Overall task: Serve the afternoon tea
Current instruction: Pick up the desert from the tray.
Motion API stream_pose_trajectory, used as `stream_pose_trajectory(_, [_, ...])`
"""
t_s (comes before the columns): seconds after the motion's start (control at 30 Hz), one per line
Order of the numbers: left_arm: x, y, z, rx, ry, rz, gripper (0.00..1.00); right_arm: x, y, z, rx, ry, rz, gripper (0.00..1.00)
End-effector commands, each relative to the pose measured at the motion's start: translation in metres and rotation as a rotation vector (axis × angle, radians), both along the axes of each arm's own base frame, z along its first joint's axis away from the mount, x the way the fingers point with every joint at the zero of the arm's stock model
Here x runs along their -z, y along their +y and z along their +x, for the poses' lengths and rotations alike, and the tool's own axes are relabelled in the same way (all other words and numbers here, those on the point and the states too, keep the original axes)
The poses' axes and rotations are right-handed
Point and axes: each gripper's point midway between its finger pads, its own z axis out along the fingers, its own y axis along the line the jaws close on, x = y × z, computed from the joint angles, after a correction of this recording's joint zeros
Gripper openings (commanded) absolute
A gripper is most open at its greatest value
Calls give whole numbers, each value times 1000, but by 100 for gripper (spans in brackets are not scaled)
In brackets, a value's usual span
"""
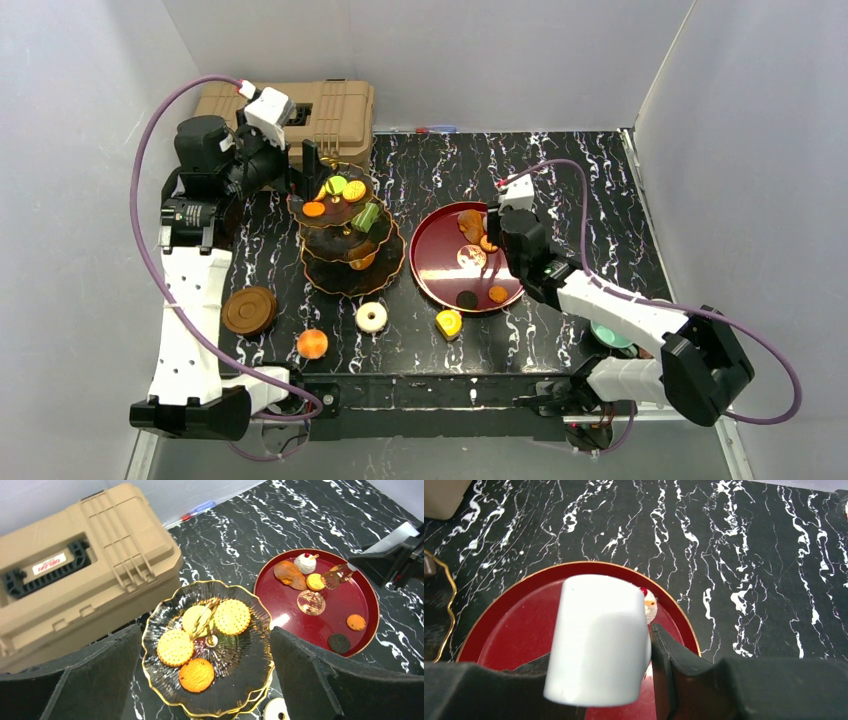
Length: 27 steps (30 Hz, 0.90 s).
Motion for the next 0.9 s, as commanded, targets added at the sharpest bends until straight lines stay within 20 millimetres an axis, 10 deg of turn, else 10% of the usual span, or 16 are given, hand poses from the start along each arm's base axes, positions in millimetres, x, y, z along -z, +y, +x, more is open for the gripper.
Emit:
stream_pose_trajectory(0.0, [-5,17,-12,-142,33,-33,98,-28,2,18,5,-104,77,47])
stream_pose_trajectory(0.87, [-7,28,-8,-197,11,-3,98,11,5,37,-35,-23,83,58])
